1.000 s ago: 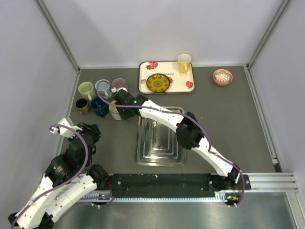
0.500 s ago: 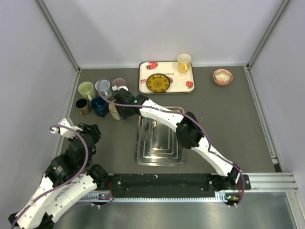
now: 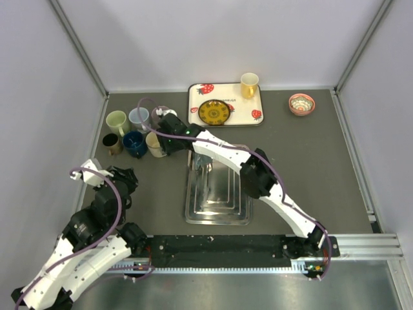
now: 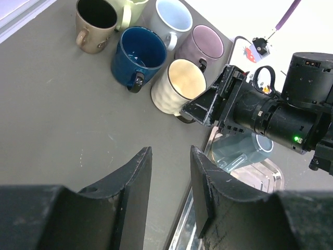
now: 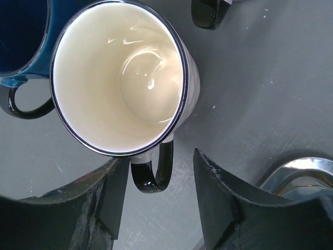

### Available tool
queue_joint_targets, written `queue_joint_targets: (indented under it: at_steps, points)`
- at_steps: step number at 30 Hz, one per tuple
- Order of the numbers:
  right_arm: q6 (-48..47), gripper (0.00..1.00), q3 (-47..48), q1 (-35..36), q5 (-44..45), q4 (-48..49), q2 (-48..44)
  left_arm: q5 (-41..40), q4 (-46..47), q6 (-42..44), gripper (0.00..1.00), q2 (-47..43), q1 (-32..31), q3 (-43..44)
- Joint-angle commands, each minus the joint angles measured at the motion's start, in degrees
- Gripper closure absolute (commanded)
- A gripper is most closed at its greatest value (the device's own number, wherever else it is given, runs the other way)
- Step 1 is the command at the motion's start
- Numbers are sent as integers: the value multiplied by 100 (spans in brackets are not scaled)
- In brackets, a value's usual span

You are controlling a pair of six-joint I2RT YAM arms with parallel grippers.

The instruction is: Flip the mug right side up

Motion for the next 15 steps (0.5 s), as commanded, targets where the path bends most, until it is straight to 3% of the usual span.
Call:
queue_joint_targets:
  at_steps: [1,10,15]
  points:
    - [-206,45,-309,87,-12,468,-631,-129,168,227,59,123,-3,-48]
    - [-180,41,-2223,184,278,583,-2554,-236,457,1007,39,44,-12,-22]
    - [-232,41,-3350,202,200,767,-3856,941,1292,2319,36,211,-12,-197]
